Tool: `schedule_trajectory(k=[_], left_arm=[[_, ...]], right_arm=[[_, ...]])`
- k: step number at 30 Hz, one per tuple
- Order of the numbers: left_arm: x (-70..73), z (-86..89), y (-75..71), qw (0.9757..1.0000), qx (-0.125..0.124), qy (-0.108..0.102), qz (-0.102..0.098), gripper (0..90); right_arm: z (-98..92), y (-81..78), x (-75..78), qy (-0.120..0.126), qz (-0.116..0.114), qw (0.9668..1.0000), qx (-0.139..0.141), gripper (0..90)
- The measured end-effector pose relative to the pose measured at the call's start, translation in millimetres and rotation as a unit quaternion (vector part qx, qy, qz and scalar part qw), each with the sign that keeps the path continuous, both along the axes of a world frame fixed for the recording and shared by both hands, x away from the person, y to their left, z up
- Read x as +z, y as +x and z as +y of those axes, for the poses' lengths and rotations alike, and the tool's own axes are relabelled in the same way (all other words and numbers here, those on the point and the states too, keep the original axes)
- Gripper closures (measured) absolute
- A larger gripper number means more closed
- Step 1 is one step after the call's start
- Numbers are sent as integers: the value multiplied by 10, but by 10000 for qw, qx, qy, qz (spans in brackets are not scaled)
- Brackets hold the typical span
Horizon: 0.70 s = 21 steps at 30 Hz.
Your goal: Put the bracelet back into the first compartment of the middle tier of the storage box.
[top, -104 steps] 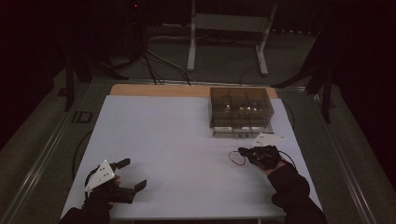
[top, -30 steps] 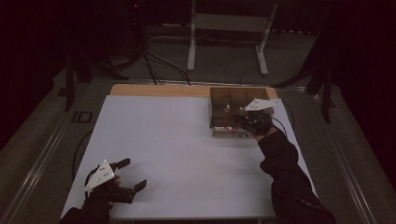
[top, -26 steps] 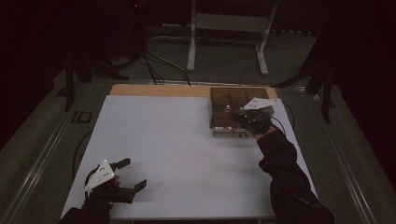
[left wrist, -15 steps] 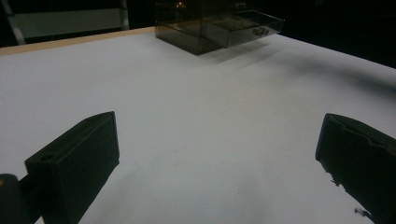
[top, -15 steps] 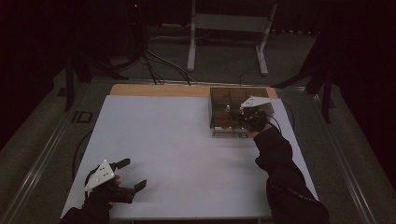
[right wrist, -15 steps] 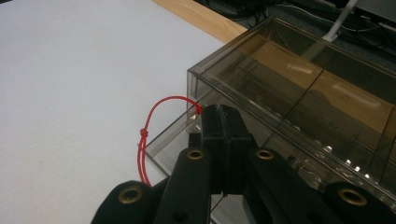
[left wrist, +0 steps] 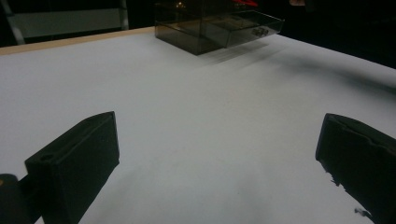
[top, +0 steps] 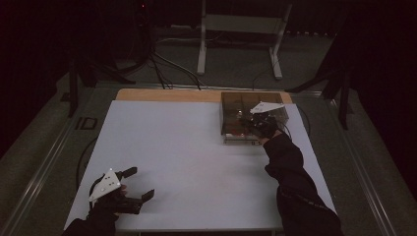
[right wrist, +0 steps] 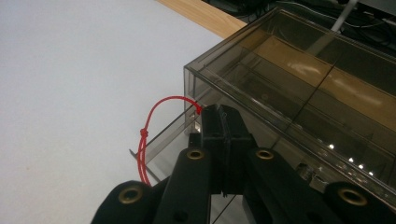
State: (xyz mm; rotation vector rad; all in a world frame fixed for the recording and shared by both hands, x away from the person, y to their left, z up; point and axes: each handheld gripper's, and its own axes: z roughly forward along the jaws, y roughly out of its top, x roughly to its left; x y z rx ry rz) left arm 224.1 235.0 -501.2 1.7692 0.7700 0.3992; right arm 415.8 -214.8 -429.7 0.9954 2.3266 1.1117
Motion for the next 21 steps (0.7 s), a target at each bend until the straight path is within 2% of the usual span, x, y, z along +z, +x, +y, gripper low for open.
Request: schedule_trajectory(k=[21], left_arm=[[-3, 2, 2, 10000, -16, -3, 5, 11]], right_arm=[[7, 69, -184, -1, 4, 9999, -110, 900]])
